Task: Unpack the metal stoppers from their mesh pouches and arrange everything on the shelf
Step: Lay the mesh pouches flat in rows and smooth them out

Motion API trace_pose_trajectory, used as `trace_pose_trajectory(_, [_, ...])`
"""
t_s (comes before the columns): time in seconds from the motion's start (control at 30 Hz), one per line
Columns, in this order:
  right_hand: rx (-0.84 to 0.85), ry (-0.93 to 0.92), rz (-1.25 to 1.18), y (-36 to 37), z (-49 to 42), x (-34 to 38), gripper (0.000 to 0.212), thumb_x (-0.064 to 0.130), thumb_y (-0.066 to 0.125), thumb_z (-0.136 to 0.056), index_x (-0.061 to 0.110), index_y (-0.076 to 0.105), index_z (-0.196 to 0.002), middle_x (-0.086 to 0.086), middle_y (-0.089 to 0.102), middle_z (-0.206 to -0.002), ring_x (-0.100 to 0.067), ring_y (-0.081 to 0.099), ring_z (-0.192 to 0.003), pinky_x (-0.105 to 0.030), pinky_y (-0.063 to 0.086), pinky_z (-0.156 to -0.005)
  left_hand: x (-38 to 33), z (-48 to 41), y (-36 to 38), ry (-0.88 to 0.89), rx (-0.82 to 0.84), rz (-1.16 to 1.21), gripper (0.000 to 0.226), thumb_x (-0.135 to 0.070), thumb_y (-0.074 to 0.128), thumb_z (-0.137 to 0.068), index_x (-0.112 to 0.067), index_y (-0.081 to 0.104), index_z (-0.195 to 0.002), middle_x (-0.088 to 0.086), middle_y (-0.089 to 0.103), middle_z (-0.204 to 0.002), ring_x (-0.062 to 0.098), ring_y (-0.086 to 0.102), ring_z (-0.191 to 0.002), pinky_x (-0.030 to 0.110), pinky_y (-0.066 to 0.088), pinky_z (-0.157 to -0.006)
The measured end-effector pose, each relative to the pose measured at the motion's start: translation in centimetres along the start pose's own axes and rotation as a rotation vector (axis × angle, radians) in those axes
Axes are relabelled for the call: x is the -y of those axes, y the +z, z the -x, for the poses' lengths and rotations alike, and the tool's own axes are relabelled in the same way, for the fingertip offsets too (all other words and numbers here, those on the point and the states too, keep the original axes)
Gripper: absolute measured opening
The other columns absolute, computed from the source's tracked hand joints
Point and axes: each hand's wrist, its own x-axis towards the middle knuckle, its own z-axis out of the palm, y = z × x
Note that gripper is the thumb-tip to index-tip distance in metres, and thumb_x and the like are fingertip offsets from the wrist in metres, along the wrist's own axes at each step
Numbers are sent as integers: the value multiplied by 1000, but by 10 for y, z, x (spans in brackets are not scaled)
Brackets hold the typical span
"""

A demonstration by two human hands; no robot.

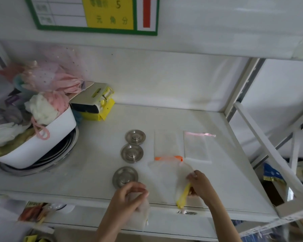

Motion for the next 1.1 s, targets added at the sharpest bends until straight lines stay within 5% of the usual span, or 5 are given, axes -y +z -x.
trace_pose_trajectory(0.4, [-62, 188, -151, 42, 60, 9, 5, 4, 33, -92, 2, 37, -93, -18, 53, -51, -26, 52, -28, -34, 51, -33, -12, -1, 14, 40, 30, -25, 12, -6, 73, -77, -2, 68, -88, 1, 69, -82, -6, 62, -63, 14, 47, -45])
trace_pose_trajectory(0.63, [-266, 52, 573, 50, 64, 9, 54, 45, 52, -89, 8, 29, -121, -6, 58, -113, -23, 58, -105, -30, 50, -79, -22, 1, 8, 45, 29, -2, 26, -25, 70, -63, -11, 70, -83, -14, 72, -73, -6, 61, -63, 14, 48, -48])
trace_pose_trajectory(0.77, [-371, -162, 758, 51, 55, 10, 67, 27, 87, -51, 12, 51, -106, -13, 57, -94, -30, 56, -81, -37, 52, -64, -22, 0, 5, 57, 33, -4, 15, -15, 75, -74, -6, 69, -86, -17, 72, -71, -5, 62, -63, 14, 48, -47])
trace_pose_trajectory(0.87, [-349, -392, 824, 58, 49, 3, 78, -2, 82, -24, 21, 55, -94, -10, 64, -90, -25, 60, -66, -29, 52, -47, -21, 1, 5, 49, 36, -12, 25, -22, 72, -67, -6, 69, -86, -17, 72, -73, -5, 63, -65, 13, 48, -47])
trace_pose_trajectory(1.1, [-227, -467, 838, 76, 50, -8, 87, 4, 84, -5, 20, 71, -90, -4, 71, -88, -21, 66, -64, -27, 54, -45, -21, 1, 5, 35, 24, 3, 14, -14, 75, -74, -6, 69, -84, -14, 72, -69, -5, 62, -63, 13, 48, -47])
